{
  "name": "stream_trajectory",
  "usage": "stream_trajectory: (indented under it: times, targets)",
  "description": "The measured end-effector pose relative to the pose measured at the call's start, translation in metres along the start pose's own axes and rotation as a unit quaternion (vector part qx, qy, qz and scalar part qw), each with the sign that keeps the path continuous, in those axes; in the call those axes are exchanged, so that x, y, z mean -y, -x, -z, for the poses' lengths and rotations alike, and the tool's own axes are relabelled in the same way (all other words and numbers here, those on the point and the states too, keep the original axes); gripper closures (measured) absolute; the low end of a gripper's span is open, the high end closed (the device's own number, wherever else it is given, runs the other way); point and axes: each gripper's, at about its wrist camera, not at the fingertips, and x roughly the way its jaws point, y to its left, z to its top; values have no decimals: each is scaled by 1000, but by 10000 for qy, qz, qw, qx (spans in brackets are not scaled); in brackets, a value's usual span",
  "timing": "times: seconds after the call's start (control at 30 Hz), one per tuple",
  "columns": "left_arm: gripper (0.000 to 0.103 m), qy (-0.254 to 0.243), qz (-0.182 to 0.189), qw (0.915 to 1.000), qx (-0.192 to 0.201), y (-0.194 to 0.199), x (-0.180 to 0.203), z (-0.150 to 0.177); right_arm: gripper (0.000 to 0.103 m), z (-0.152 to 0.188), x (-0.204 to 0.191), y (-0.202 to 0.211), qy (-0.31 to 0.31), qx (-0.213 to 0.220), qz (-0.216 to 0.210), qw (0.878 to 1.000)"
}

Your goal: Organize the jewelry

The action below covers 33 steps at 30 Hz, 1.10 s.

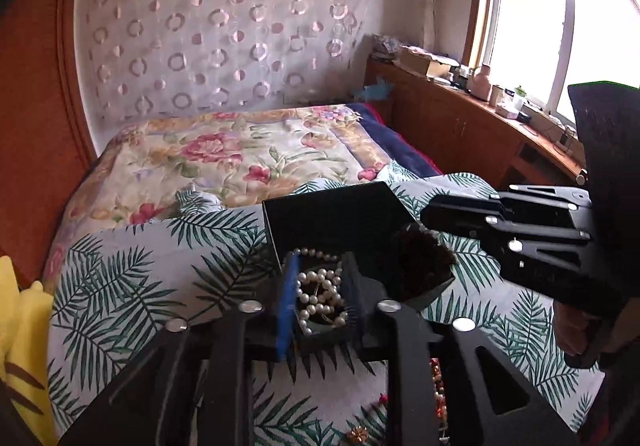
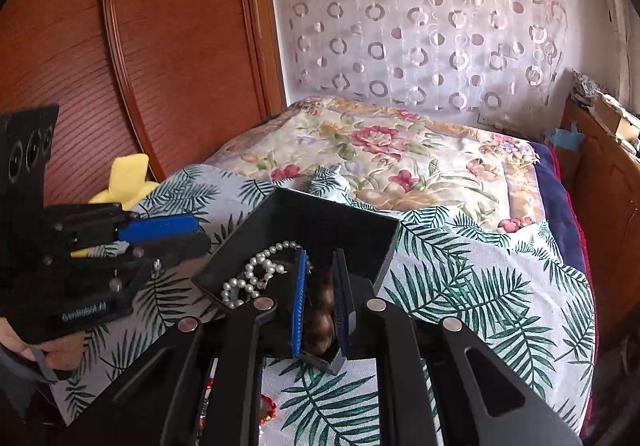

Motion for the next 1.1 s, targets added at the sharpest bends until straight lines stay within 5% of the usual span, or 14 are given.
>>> stream_trajectory:
  times: [0.2,0.33,0.53,1.1]
  targets:
    - [55,-92,-107,9998,103,14,1,8,83,3,0,20,4,154,-51,9999]
    - [28,-180,-207,9994,214,25,4,18,79,13,-3,36,-18,223,-145,9996]
    - [9,-200,-164,9992,294,38,10,33,79,38,-12,58,73,253,-190,9995]
    - [8,-74,57,10000,0,65,13,100,78,123,-21,58,-40,-480,-313,9983]
